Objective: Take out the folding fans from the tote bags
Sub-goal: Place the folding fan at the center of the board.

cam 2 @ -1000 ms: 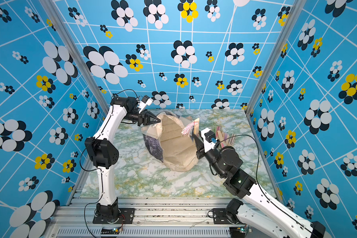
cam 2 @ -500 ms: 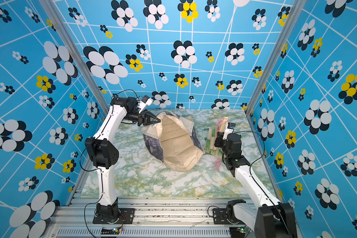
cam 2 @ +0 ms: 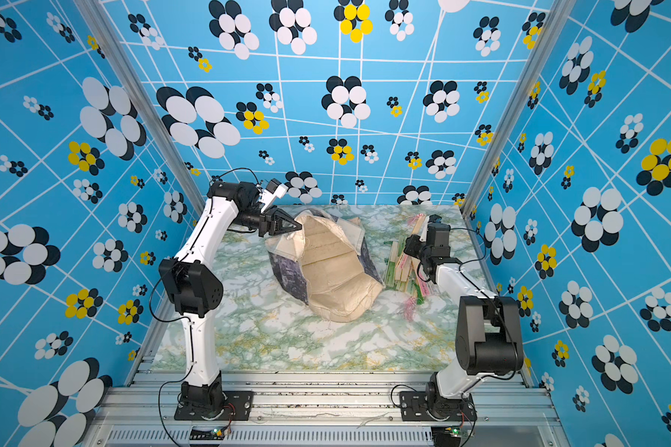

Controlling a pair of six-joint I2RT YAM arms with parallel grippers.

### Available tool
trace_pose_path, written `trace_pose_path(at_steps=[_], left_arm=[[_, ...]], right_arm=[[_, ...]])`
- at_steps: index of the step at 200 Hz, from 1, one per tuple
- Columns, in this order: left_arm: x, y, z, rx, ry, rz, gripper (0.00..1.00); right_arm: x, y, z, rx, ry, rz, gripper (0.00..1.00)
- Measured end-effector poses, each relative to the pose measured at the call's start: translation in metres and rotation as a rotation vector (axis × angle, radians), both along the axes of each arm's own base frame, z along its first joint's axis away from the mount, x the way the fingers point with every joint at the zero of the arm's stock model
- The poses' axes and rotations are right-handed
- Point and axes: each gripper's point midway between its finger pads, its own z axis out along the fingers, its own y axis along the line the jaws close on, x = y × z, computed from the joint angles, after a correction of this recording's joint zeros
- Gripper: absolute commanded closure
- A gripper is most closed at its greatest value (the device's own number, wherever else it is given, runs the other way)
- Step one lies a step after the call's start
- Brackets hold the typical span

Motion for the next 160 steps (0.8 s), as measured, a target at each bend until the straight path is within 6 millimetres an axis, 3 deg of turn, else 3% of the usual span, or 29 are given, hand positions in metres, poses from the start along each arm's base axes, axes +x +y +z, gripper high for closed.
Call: trace_pose_path(at_steps=[41, 74, 94, 119, 160], left_arm=[[0.000, 0.000, 0.000, 0.000, 0.000, 0.000, 1.00], [0.000, 0.000, 0.000, 0.000, 0.000, 0.000, 1.00], [0.000, 0.000, 0.000, 0.000, 0.000, 0.000, 1.00], [0.000, 0.000, 0.000, 0.000, 0.000, 0.000, 1.00], [0.000, 0.000, 0.002, -0.009, 0.000, 0.000, 1.00]], right_arm=[[-0.010, -0.008, -0.045, 0.011, 0.164, -0.047, 0.53], [-0.020, -0.006, -0.049, 0.016, 0.192, -0.041, 0.37], [-0.041, -0.004, -0.041, 0.022, 0.160, -0.034, 0.34], [-0.071, 0.002, -0.016, 0.043, 0.062, -0.006, 0.32], [-0.113, 0.030, 0.023, 0.155, -0.131, 0.119, 0.29]])
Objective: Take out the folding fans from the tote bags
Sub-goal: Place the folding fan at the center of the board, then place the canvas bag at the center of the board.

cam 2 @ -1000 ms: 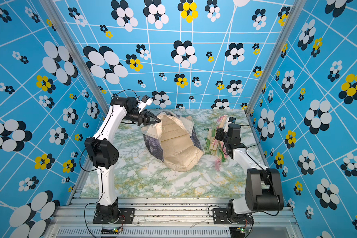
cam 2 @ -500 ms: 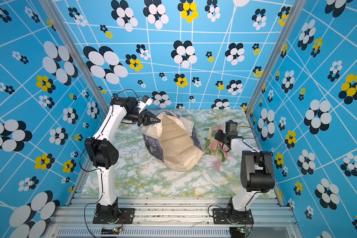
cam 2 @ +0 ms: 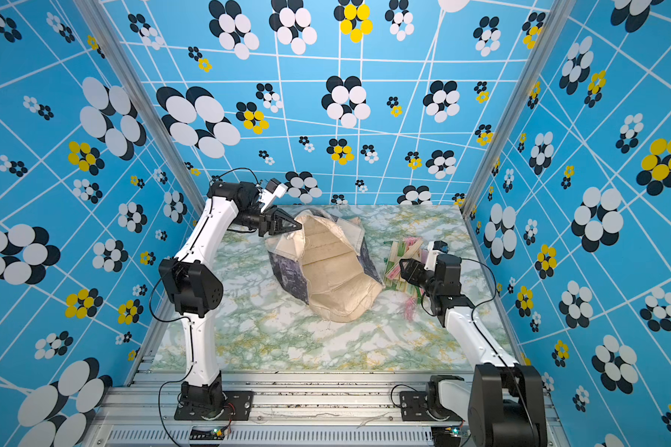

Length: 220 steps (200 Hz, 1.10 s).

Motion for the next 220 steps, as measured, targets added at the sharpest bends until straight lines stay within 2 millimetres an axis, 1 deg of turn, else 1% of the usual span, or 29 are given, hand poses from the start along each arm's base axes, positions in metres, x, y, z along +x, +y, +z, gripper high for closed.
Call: trace_pose_path(at_steps=[26, 58, 71, 79, 88, 98, 111, 127, 139, 173, 203, 220], left_arm=[[0.000, 0.000, 0.000, -0.003, 0.000, 0.000, 1.00], [0.000, 0.000, 0.001, -0.007, -0.002, 0.000, 1.00], [0.000, 0.000, 0.001, -0.007, -0.003, 0.000, 1.00], [0.000, 0.000, 0.001, -0.007, -0.002, 0.000, 1.00], [0.000, 0.000, 0.001, -0.007, -0.003, 0.000, 1.00], [0.000, 0.000, 0.001, -0.007, -0.003, 0.000, 1.00], [0.000, 0.000, 0.001, -0.007, -0.004, 0.000, 1.00], [0.000, 0.000, 0.002, -0.007, -0.005, 0.000, 1.00], [0.000, 0.000, 0.002, -0.007, -0.006, 0.000, 1.00], [0.000, 0.000, 0.003, -0.008, -0.009, 0.000, 1.00], [0.000, 0.001, 0.003, -0.008, -0.009, 0.002, 1.00], [0.000, 0.001, 0.003, -0.008, -0.009, 0.002, 1.00]], right_arm=[[-0.029, 0.021, 0.017, 0.070, -0.085, 0.062, 0.26], [-0.066, 0.059, 0.041, 0.128, -0.176, 0.182, 0.24], [-0.078, 0.072, 0.045, 0.149, -0.190, 0.226, 0.23], [-0.084, 0.078, 0.044, 0.157, -0.186, 0.245, 0.23], [-0.089, 0.084, 0.038, 0.162, -0.173, 0.257, 0.22], [-0.094, 0.092, 0.024, 0.169, -0.141, 0.271, 0.22], [-0.100, 0.101, -0.002, 0.168, -0.078, 0.278, 0.21], [-0.108, 0.110, -0.038, 0.134, 0.020, 0.282, 0.19], [-0.111, 0.114, -0.056, 0.104, 0.074, 0.280, 0.17], [-0.108, 0.122, -0.082, 0.027, 0.118, 0.254, 0.16], [-0.096, 0.121, -0.097, -0.003, 0.124, 0.201, 0.16], [-0.089, 0.126, -0.103, 0.008, 0.126, 0.195, 0.17]])
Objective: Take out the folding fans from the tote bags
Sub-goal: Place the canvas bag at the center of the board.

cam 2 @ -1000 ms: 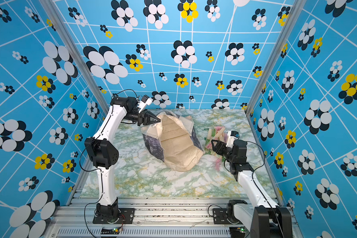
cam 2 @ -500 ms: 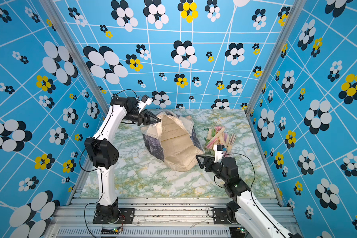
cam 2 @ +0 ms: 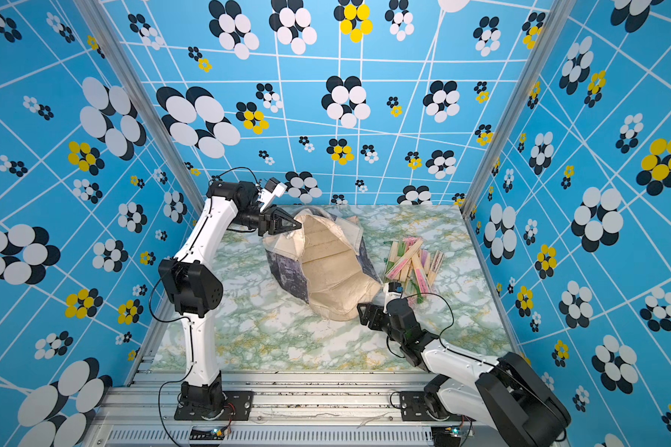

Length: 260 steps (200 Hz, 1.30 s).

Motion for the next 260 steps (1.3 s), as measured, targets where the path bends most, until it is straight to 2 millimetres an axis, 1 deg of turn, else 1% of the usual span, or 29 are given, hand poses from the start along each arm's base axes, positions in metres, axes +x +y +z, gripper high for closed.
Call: trace_pose_path(at_steps=[9, 27, 37, 51, 59, 73, 75, 82, 97, 110, 126, 143, 162, 165, 169, 174, 176, 201, 203, 208, 220, 231, 238, 248, 260], left_arm=[[0.000, 0.000, 0.000, 0.000, 0.000, 0.000, 1.00], [0.000, 0.000, 0.000, 0.000, 0.000, 0.000, 1.00], [0.000, 0.000, 0.000, 0.000, 0.000, 0.000, 1.00], [0.000, 0.000, 0.000, 0.000, 0.000, 0.000, 1.00], [0.000, 0.000, 0.000, 0.000, 0.000, 0.000, 1.00], [0.000, 0.000, 0.000, -0.001, 0.000, 0.001, 1.00], [0.000, 0.001, 0.000, -0.001, 0.001, 0.002, 0.99], [0.001, 0.001, 0.000, -0.001, 0.001, 0.003, 0.99], [0.001, 0.002, 0.001, -0.004, -0.001, 0.005, 0.96], [0.002, 0.003, 0.001, -0.005, -0.008, 0.007, 0.94], [0.003, 0.005, 0.001, -0.006, -0.015, 0.012, 0.94], [0.005, 0.009, 0.001, -0.010, -0.019, 0.022, 0.94], [0.008, 0.014, 0.002, -0.014, -0.018, 0.036, 0.94], [0.009, 0.015, 0.002, -0.014, -0.018, 0.038, 0.95], [0.010, 0.016, 0.001, -0.014, -0.016, 0.041, 0.95], [0.011, 0.017, 0.001, -0.014, -0.015, 0.044, 0.95], [0.011, 0.018, 0.000, -0.015, -0.012, 0.045, 0.95], [0.020, 0.021, -0.007, -0.031, 0.019, 0.056, 0.95], [0.020, 0.021, -0.007, -0.033, 0.023, 0.056, 0.95], [0.022, 0.021, -0.009, -0.037, 0.030, 0.057, 0.95], [0.025, 0.021, -0.013, -0.043, 0.049, 0.059, 0.95], [0.028, 0.021, -0.016, -0.043, 0.066, 0.059, 0.95], [0.028, 0.021, -0.018, -0.042, 0.078, 0.060, 0.96], [0.029, 0.021, -0.019, -0.040, 0.094, 0.060, 0.96], [0.030, 0.021, -0.019, -0.037, 0.109, 0.061, 0.96]], right_arm=[[0.004, 0.004, -0.003, 0.002, 0.003, 0.004, 0.17], [0.015, 0.020, -0.005, 0.018, -0.004, 0.024, 0.19], [0.024, 0.029, -0.004, 0.038, -0.017, 0.030, 0.23], [0.036, 0.042, -0.004, 0.074, -0.039, 0.037, 0.36], [0.042, 0.047, -0.006, 0.096, -0.052, 0.036, 0.45], [0.050, 0.054, -0.012, 0.139, -0.069, 0.024, 0.66], [0.051, 0.054, -0.013, 0.150, -0.069, 0.020, 0.67], [0.054, 0.056, -0.016, 0.172, -0.074, 0.011, 0.77], [0.059, 0.060, -0.020, 0.210, -0.077, 0.002, 0.85], [0.064, 0.067, -0.011, 0.245, -0.102, 0.015, 0.89], [0.071, 0.074, 0.011, 0.285, -0.163, 0.033, 0.93], [0.071, 0.077, 0.037, 0.317, -0.215, 0.054, 0.95], [0.071, 0.081, 0.077, 0.320, -0.278, 0.092, 0.99], [0.072, 0.082, 0.087, 0.322, -0.292, 0.100, 1.00], [0.072, 0.084, 0.097, 0.315, -0.301, 0.109, 1.00], [0.075, 0.086, 0.115, 0.308, -0.326, 0.120, 1.00], [0.075, 0.087, 0.119, 0.305, -0.327, 0.122, 1.00], [0.084, 0.093, 0.205, 0.234, -0.397, 0.159, 1.00], [0.084, 0.093, 0.209, 0.229, -0.396, 0.160, 1.00], [0.085, 0.092, 0.225, 0.213, -0.403, 0.162, 1.00], [0.090, 0.086, 0.253, 0.177, -0.395, 0.159, 1.00], [0.096, 0.079, 0.267, 0.146, -0.359, 0.152, 1.00], [0.100, 0.074, 0.272, 0.133, -0.329, 0.148, 1.00], [0.105, 0.069, 0.273, 0.119, -0.274, 0.149, 1.00], [0.108, 0.065, 0.266, 0.108, -0.203, 0.149, 1.00]])
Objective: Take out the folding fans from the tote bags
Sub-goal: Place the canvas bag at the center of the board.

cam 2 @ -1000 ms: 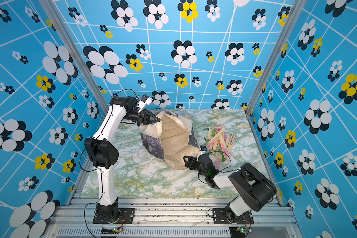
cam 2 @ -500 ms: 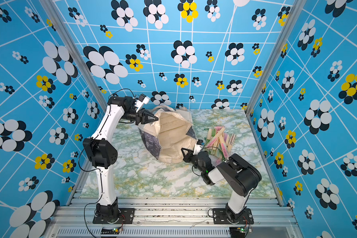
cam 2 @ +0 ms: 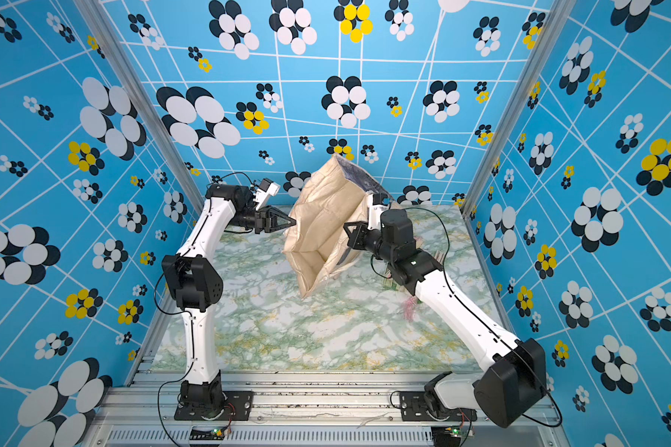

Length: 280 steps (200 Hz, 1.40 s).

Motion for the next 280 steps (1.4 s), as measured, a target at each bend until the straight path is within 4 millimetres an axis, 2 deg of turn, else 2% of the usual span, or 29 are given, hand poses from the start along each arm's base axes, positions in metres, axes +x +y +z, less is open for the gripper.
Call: trace_pose_path(at_steps=[24, 33, 40, 50, 64, 102, 131, 157, 169, 204, 228, 250, 259, 260, 261, 262, 263, 265, 280], left_arm=[[-0.001, -0.001, -0.007, 0.062, 0.108, 0.000, 0.96], [0.001, -0.003, -0.024, 0.159, 0.171, 0.014, 0.95], [0.000, -0.004, -0.043, 0.263, 0.198, 0.041, 0.88], [-0.003, -0.005, -0.068, 0.397, 0.234, 0.095, 0.87], [-0.002, -0.011, -0.076, 0.425, 0.281, 0.158, 0.88], [0.036, 0.008, -0.089, 0.435, 0.322, 0.415, 0.87], [0.056, 0.018, -0.109, 0.440, 0.364, 0.547, 0.87], [0.063, 0.023, -0.121, 0.452, 0.397, 0.615, 0.87], [0.066, 0.028, -0.127, 0.468, 0.401, 0.650, 0.87], [0.066, 0.042, -0.139, 0.514, 0.410, 0.757, 0.86], [0.067, 0.048, -0.146, 0.531, 0.422, 0.798, 0.85], [0.068, 0.049, -0.151, 0.529, 0.430, 0.812, 0.83], [0.068, 0.049, -0.152, 0.527, 0.431, 0.814, 0.42], [0.068, 0.049, -0.152, 0.528, 0.428, 0.813, 0.33], [0.068, 0.049, -0.152, 0.528, 0.424, 0.812, 0.17], [0.068, 0.049, -0.152, 0.528, 0.424, 0.812, 0.08], [0.068, 0.049, -0.153, 0.528, 0.428, 0.814, 0.04], [0.068, 0.050, -0.153, 0.528, 0.430, 0.815, 0.00], [0.067, 0.049, -0.155, 0.529, 0.430, 0.811, 0.01]], right_arm=[[-0.003, -0.003, -0.024, -0.038, 0.138, 0.020, 1.00], [-0.007, -0.005, -0.035, -0.053, 0.188, 0.028, 1.00], [-0.009, -0.007, -0.043, -0.062, 0.223, 0.029, 1.00], [-0.011, -0.011, -0.052, -0.074, 0.266, 0.025, 1.00], [-0.014, -0.017, -0.062, -0.085, 0.313, 0.013, 1.00], [-0.013, -0.022, -0.073, -0.088, 0.365, -0.010, 1.00], [-0.006, -0.021, -0.092, -0.088, 0.424, -0.029, 0.99], [0.004, -0.021, -0.115, -0.081, 0.490, -0.053, 0.88], [0.010, -0.020, -0.128, -0.081, 0.517, -0.064, 0.77], [0.022, -0.018, -0.164, -0.110, 0.577, -0.087, 0.54], [0.027, -0.023, -0.181, -0.148, 0.594, -0.116, 0.47], [0.029, -0.026, -0.185, -0.173, 0.585, -0.129, 0.41], [0.030, -0.027, -0.185, -0.177, 0.582, -0.130, 0.39], [0.030, -0.027, -0.185, -0.177, 0.581, -0.130, 0.39], [0.030, -0.027, -0.185, -0.178, 0.581, -0.130, 0.39], [0.030, -0.027, -0.185, -0.178, 0.581, -0.130, 0.39], [0.030, -0.027, -0.185, -0.180, 0.580, -0.128, 0.38], [0.030, -0.027, -0.185, -0.180, 0.578, -0.127, 0.38], [0.031, -0.026, -0.184, -0.186, 0.566, -0.118, 0.35]])
